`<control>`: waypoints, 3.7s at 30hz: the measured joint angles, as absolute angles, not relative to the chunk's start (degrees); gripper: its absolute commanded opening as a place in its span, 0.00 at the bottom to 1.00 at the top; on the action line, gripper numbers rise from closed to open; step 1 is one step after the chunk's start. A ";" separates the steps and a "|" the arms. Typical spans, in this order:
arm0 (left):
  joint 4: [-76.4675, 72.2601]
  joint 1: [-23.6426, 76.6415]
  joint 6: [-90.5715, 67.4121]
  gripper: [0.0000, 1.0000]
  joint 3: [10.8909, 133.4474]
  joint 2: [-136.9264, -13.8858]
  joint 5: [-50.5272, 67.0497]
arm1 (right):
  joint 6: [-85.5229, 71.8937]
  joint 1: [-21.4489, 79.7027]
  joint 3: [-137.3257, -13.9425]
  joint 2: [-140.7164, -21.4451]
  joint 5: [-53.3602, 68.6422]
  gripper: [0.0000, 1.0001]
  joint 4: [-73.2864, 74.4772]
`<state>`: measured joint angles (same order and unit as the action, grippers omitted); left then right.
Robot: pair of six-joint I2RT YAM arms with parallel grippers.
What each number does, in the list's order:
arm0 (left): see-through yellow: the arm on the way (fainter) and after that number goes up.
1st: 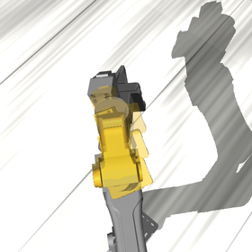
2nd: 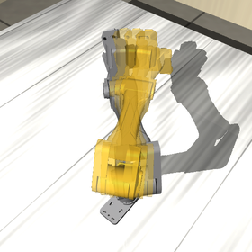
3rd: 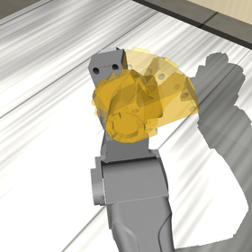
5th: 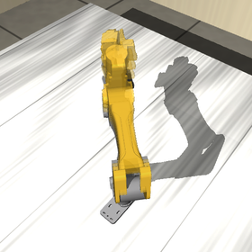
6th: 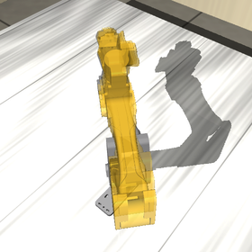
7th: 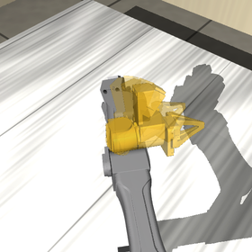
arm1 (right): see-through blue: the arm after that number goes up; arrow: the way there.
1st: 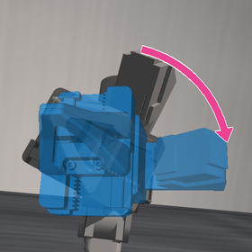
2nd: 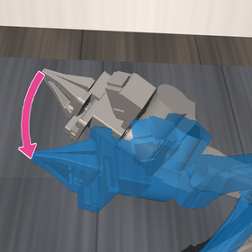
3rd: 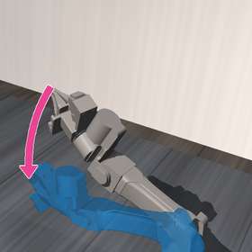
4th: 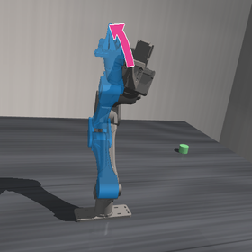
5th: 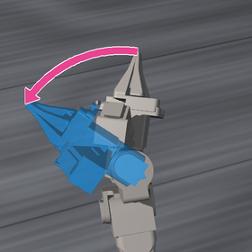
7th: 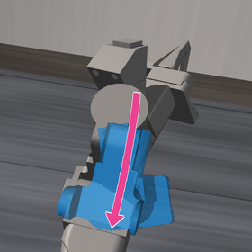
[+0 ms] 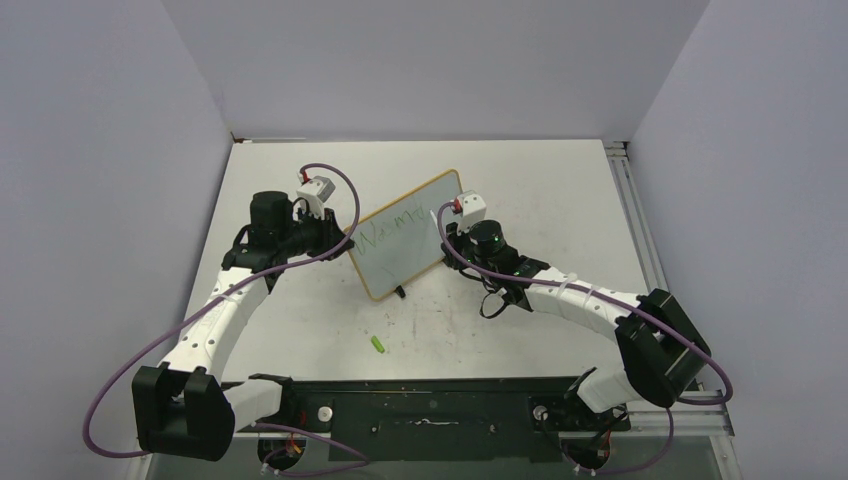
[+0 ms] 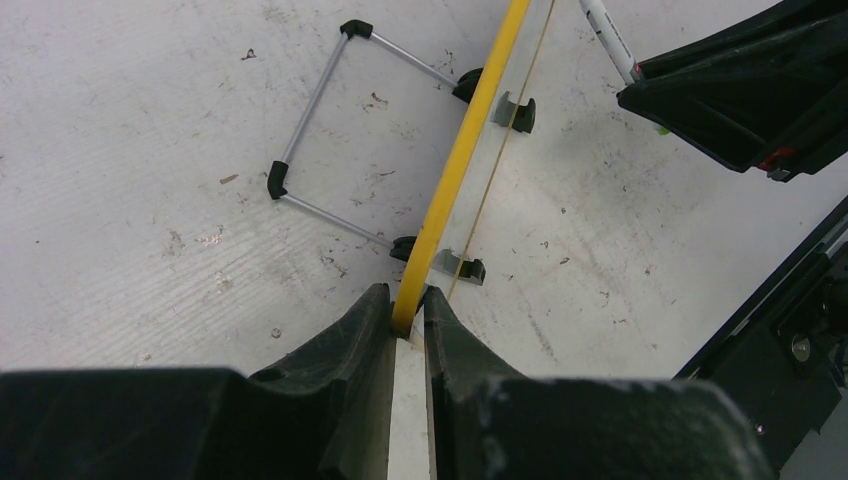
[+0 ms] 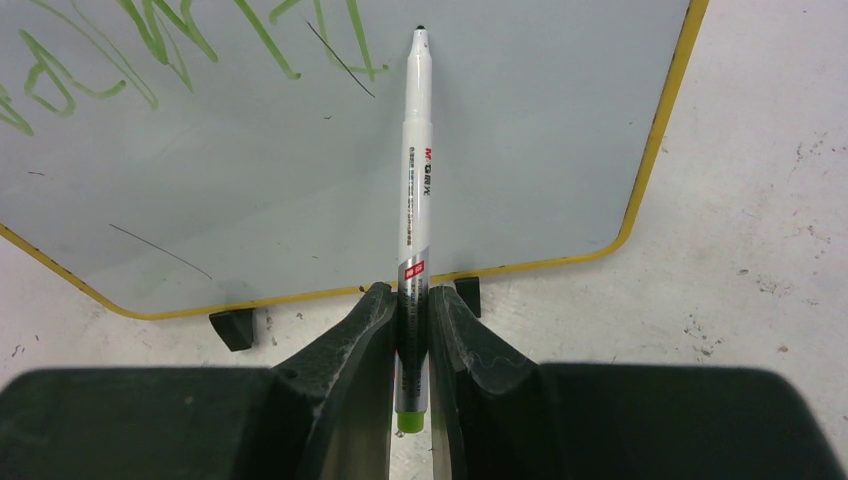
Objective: Write a sentence on the whiteboard
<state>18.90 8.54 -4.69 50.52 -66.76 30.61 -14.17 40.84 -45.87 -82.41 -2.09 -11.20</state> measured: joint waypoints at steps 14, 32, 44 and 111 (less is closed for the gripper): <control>19.00 8.54 -4.69 0.07 50.52 -66.65 30.61 | -14.37 40.84 -45.63 -82.39 -1.50 0.05 -8.97; 21.30 9.08 -3.46 0.81 50.30 -59.75 21.47 | -13.43 40.60 -55.75 -75.75 12.16 0.05 14.41; 23.68 40.53 8.32 0.78 49.91 -45.21 5.87 | -10.09 33.85 -63.77 -79.83 41.25 0.05 33.47; 23.59 62.78 12.29 0.00 48.12 -57.52 -0.89 | -17.61 39.05 -62.48 -77.23 56.80 0.26 28.64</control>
<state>23.59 62.78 12.29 48.12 -57.52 -0.89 -17.61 39.05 -62.48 -77.23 56.80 28.64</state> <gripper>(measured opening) 0.098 0.281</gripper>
